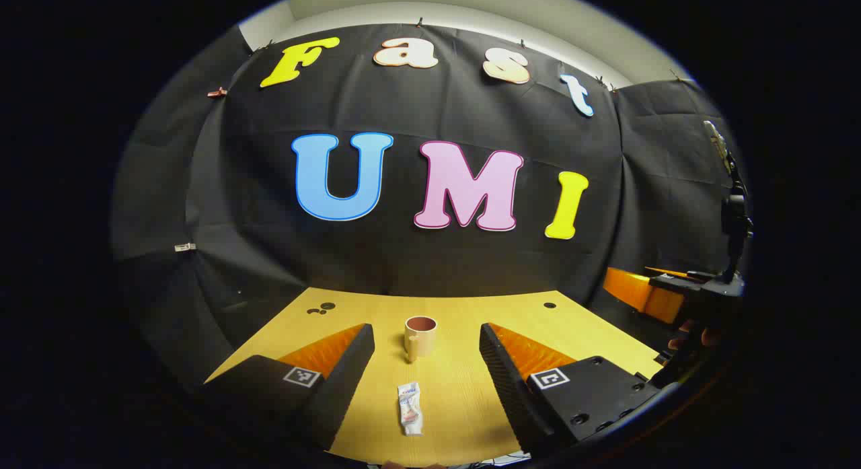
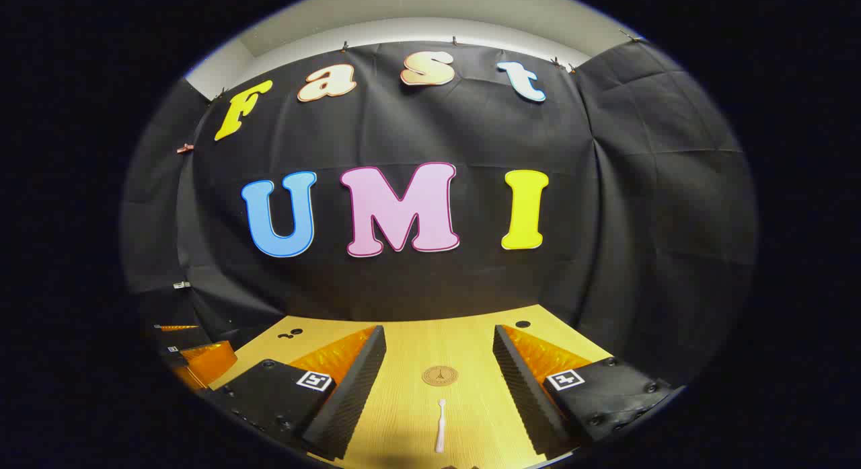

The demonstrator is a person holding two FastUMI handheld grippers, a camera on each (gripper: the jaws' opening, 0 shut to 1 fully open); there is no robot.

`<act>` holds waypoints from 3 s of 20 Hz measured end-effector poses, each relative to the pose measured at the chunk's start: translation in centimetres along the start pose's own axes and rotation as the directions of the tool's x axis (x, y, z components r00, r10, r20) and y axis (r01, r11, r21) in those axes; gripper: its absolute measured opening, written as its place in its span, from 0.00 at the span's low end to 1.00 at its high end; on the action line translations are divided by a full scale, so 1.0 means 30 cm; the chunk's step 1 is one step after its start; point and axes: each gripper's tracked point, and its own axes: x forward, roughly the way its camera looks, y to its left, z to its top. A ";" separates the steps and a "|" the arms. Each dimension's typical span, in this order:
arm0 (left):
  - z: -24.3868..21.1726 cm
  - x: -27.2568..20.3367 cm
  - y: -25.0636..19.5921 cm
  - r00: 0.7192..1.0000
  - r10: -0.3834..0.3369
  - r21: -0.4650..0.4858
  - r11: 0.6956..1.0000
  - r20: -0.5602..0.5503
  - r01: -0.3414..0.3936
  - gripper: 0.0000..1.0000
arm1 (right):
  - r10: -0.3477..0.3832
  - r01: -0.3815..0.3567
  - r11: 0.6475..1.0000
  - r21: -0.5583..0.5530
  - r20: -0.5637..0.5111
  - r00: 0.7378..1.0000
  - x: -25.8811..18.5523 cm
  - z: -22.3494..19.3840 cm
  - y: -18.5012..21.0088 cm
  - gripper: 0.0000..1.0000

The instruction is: Put the toothbrush and toothpaste on the desktop into the cup, then pick up the cup and place it on the coaster on the desktop.

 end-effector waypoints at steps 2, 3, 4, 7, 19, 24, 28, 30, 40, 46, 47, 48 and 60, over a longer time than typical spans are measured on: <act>-0.021 0.020 -0.003 1.000 0.006 -0.004 1.000 -0.016 -0.006 0.97 | -0.003 0.003 1.000 0.000 -0.013 1.000 0.019 -0.015 -0.019 0.99; -0.033 0.037 -0.002 1.000 0.010 -0.008 1.000 -0.027 -0.010 0.97 | -0.003 0.003 1.000 0.001 -0.022 1.000 0.027 -0.025 -0.027 0.99; -0.036 0.049 -0.003 0.999 0.012 -0.010 1.000 -0.036 -0.013 0.97 | -0.005 0.005 1.000 0.002 -0.030 1.000 0.036 -0.030 -0.038 0.98; -0.054 0.081 -0.007 0.998 0.017 -0.011 1.000 -0.052 -0.018 0.97 | -0.012 0.012 1.000 0.004 -0.036 0.999 0.059 -0.038 -0.065 0.98; -0.213 0.222 0.045 0.980 0.028 -0.040 0.999 -0.196 -0.036 0.98 | -0.008 0.009 1.000 0.003 -0.106 0.994 0.177 -0.110 -0.130 0.98; -0.359 0.303 0.112 0.951 0.067 -0.024 0.997 -0.301 -0.078 0.98 | 0.034 -0.036 0.999 -0.013 -0.151 0.988 0.260 -0.175 -0.133 0.98; -0.530 0.349 0.134 0.902 0.085 -0.035 0.993 -0.422 -0.110 0.97 | 0.072 -0.075 0.997 -0.007 -0.194 0.978 0.322 -0.216 -0.136 0.98; -0.620 0.368 0.138 0.876 0.094 -0.022 0.993 -0.473 -0.118 0.97 | 0.090 -0.093 0.996 -0.001 -0.211 0.973 0.361 -0.238 -0.140 0.98; -0.920 0.453 0.130 0.735 0.142 0.026 0.986 -0.663 -0.167 0.95 | 0.168 -0.162 0.986 0.045 -0.304 0.938 0.501 -0.362 -0.168 0.98; -0.983 0.466 0.114 0.685 0.156 0.027 0.980 -0.712 -0.196 0.83 | 0.182 -0.163 0.983 0.085 -0.356 0.917 0.527 -0.440 -0.223 0.98; -0.987 0.469 0.108 0.684 0.153 0.028 0.981 -0.713 -0.190 0.80 | 0.179 -0.155 0.984 0.093 -0.364 0.914 0.529 -0.457 -0.242 0.98; -0.991 0.474 0.099 0.678 0.145 0.032 0.984 -0.720 -0.176 0.72 | 0.173 -0.148 0.984 0.096 -0.373 0.911 0.527 -0.471 -0.255 0.98; -0.985 0.477 0.044 0.650 0.160 0.116 0.987 -0.743 -0.111 0.22 | 0.152 -0.141 0.988 0.060 -0.500 0.852 0.427 -0.616 -0.171 0.99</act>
